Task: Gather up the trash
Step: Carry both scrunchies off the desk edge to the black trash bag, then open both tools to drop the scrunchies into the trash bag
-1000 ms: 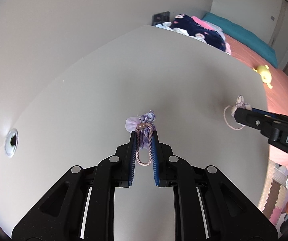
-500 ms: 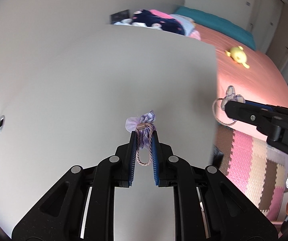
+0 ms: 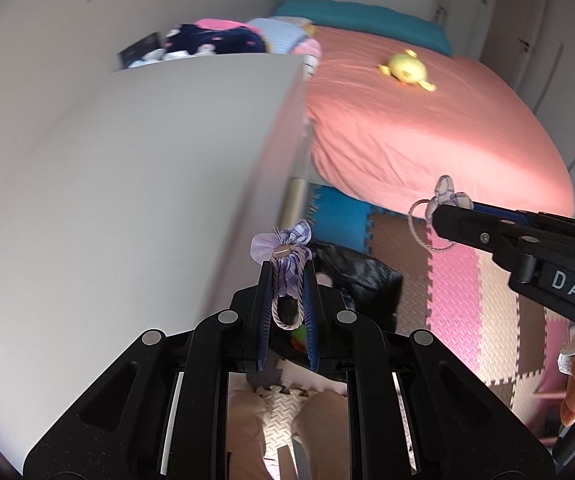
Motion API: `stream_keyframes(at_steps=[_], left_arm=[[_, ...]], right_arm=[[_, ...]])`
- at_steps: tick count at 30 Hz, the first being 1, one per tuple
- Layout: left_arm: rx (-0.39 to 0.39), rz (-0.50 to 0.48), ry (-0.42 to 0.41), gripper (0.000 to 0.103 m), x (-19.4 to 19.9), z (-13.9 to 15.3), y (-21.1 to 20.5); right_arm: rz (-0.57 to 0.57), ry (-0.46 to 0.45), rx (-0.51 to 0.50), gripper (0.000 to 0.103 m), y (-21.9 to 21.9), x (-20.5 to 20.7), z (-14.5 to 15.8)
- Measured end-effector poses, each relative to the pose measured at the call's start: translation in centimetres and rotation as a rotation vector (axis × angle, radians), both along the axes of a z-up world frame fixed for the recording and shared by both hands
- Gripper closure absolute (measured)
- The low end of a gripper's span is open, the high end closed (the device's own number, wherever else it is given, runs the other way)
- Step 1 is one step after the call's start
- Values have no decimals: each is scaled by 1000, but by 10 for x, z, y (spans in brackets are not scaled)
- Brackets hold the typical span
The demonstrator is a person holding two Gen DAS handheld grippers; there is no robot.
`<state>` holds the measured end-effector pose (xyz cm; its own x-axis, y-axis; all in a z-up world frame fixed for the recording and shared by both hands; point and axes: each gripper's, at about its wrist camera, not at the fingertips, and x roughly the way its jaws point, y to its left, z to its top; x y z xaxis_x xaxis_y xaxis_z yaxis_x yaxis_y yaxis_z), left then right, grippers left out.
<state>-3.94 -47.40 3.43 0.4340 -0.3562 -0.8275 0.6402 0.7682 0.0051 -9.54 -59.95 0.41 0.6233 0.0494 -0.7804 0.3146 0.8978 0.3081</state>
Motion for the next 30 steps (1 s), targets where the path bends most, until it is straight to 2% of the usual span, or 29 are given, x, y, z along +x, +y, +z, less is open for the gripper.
stream_keyframes(at_steps=[5,13,15,16,17,18,19,20,23,30], left_arm=[[28,-67,11,89,-24,-10,-32],[86,-134,61,89,-33,-40,-68],[101,-143,77,86,-33,-48,-73],[106,-154,89,81,-32,-52,-74],[114,-160,98,43,-32,-55,-76],[124,-151,90,19,-30,-57,-77],[127,-130,56,6,-30,-57,-76],[129,-110,14,6,-29,-58,-75],[116,-102,47,6,-20,-63,-72],[97,-93,56,6,-11,-64,-70]], right_arm=[[-56,23,26,80,-28,-27,-18],[-117,65,54,80,-60,-37,-42],[-122,82,55,80,-64,-35,-50],[-127,91,56,78,-66,-34,-53],[-134,95,52,74,-67,-33,-55],[-144,100,43,52,-68,-32,-57],[-160,107,28,16,-71,-31,-59],[-185,107,19,3,-74,-31,-61],[-244,122,30,3,-83,-32,-70],[-253,107,7,3,-85,-30,-67]])
